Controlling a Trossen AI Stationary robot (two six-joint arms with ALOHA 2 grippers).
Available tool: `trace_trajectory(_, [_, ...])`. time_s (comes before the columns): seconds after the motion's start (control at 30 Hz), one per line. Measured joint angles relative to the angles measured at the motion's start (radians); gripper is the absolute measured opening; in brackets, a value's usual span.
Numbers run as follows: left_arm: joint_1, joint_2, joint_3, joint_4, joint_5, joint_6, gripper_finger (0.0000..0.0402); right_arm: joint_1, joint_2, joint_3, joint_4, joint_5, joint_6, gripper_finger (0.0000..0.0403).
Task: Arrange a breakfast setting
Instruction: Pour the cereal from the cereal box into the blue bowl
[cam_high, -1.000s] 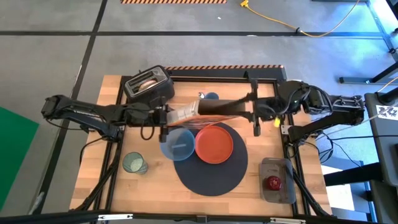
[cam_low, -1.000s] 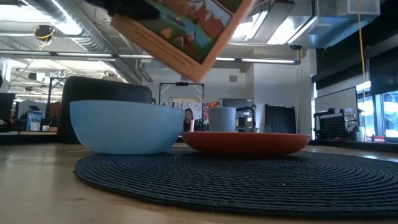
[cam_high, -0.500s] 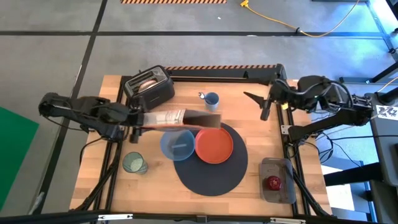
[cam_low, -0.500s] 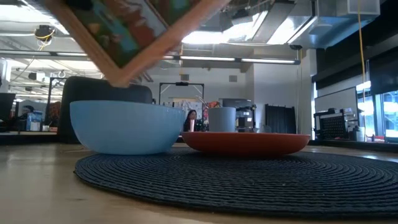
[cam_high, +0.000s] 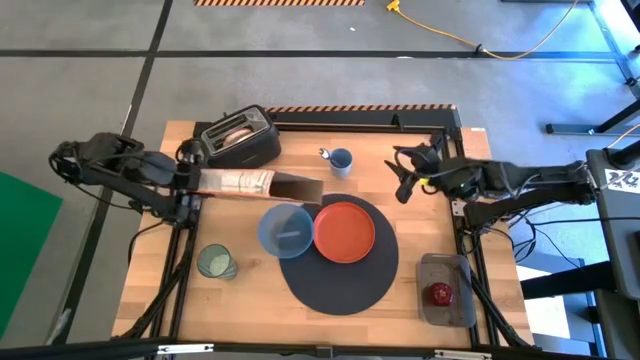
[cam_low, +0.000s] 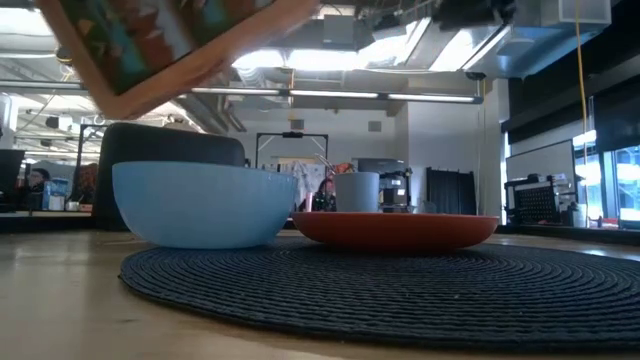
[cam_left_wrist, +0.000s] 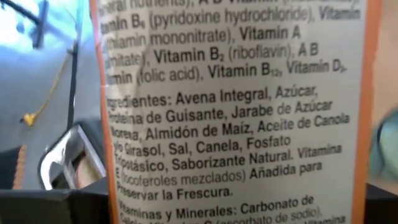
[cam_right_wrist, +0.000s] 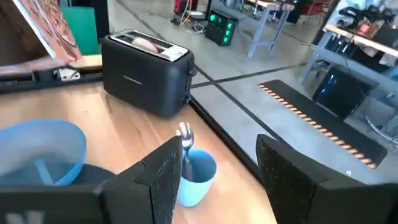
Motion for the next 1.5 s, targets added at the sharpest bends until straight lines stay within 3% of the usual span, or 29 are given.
trace_trajectory(0.17, [0.0,0.011,0.056,-0.15,-0.003,-0.02,0.0255,-0.001,-0.019,-0.151,0.121,0.024,0.06,0.0193])
trace_trajectory(0.27, [0.0,0.013,0.074,-0.145,0.002,-0.017,0.0255,-0.001,-0.02,-0.191,0.157,0.025,0.093,0.0193])
trace_trajectory(1.0, [0.0,0.184,0.16,-0.144,-0.024,0.21,0.0255,-0.001,0.009,-0.2,0.172,0.006,0.163,0.0193])
trace_trajectory(1.33, [0.0,0.149,0.16,-0.145,-0.032,0.211,0.0255,-0.001,0.01,-0.2,0.175,0.006,0.163,0.0193])
trace_trajectory(1.5, [0.001,0.069,0.161,-0.146,-0.106,0.212,0.0255,-0.001,0.01,-0.2,0.19,0.006,0.162,0.0193])
